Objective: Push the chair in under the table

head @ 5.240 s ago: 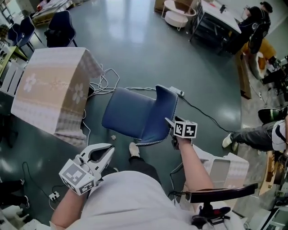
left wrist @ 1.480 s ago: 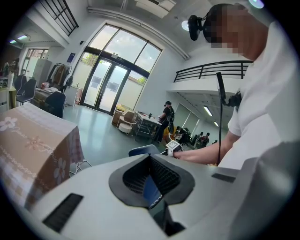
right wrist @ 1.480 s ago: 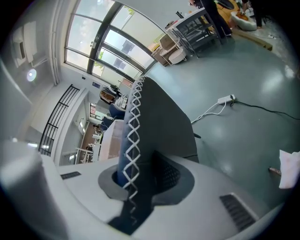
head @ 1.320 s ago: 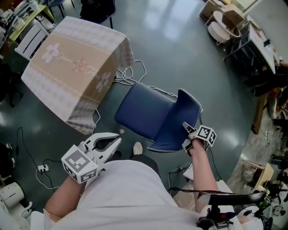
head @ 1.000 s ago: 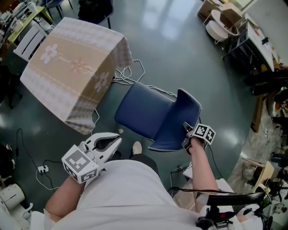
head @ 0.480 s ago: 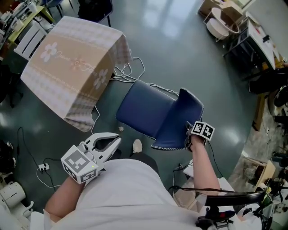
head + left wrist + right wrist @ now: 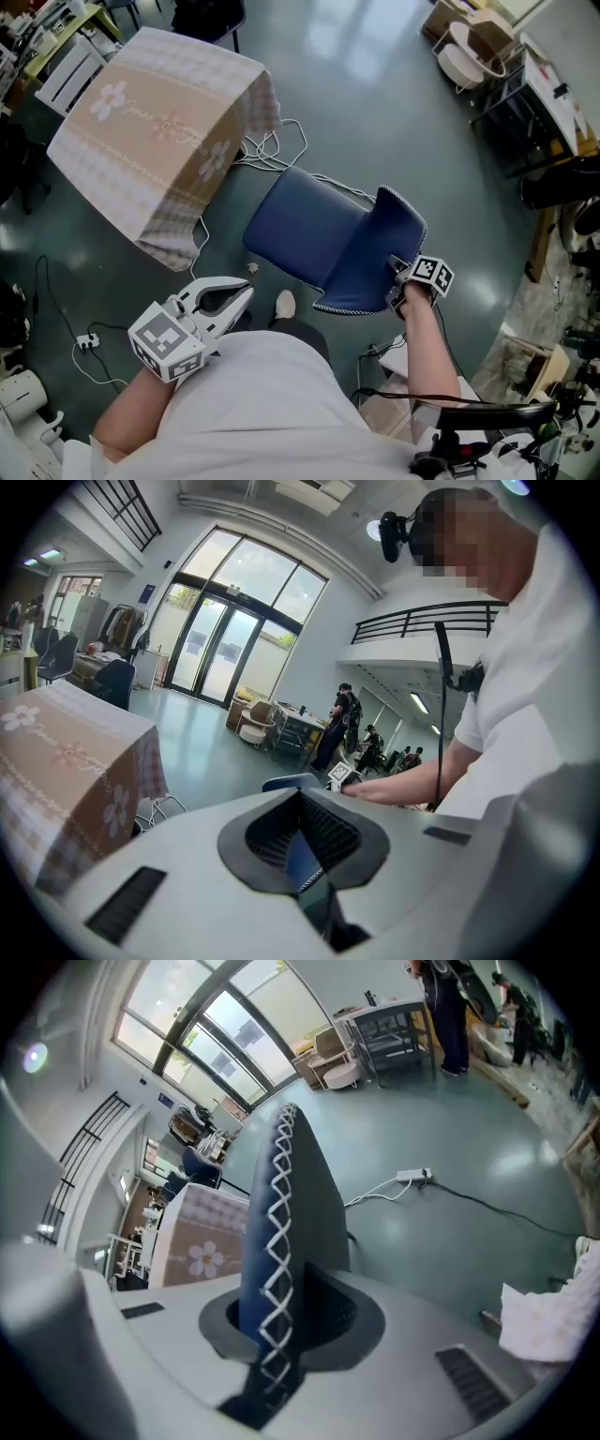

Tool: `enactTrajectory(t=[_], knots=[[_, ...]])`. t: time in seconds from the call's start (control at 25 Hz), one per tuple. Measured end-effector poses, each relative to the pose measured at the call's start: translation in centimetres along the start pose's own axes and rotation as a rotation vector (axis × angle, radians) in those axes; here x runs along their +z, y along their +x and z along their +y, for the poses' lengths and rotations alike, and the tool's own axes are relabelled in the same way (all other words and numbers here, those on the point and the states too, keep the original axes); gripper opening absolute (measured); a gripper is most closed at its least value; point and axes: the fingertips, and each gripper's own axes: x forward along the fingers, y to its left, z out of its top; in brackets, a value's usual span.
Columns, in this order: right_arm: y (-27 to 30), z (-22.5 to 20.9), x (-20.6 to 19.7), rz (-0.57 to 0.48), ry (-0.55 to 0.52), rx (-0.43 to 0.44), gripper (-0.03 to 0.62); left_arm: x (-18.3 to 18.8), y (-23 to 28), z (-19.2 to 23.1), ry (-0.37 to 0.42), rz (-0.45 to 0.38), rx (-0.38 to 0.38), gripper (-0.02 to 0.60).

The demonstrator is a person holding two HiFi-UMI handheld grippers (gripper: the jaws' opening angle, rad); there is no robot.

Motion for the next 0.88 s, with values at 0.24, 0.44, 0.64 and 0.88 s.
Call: enactTrajectory(t=[0.24, 0.44, 0.64, 0.88], knots=[[2.8, 4.6, -1.8, 0.061, -0.015, 0.058, 0.058, 0.2, 0.1, -0.1, -0.002, -0.004, -0.009, 0.011], [6.7, 11.2, -4.4, 0.064, -0.027, 0.091, 0.060, 0.7, -1.8, 1.5, -0.002, -0.023, 0.035, 0.011], [9.9, 16.6, -5.3, 0.076, -0.045, 0.098, 0.060, 0.3, -4.6, 3.9, -0.030, -0.042, 0.098, 0.011], [12.6, 21.5, -6.2, 0.070, -0.043, 0.104, 0.061, 0.0, -7.8, 6.6, -0.063, -0.072, 0.149, 0.011]])
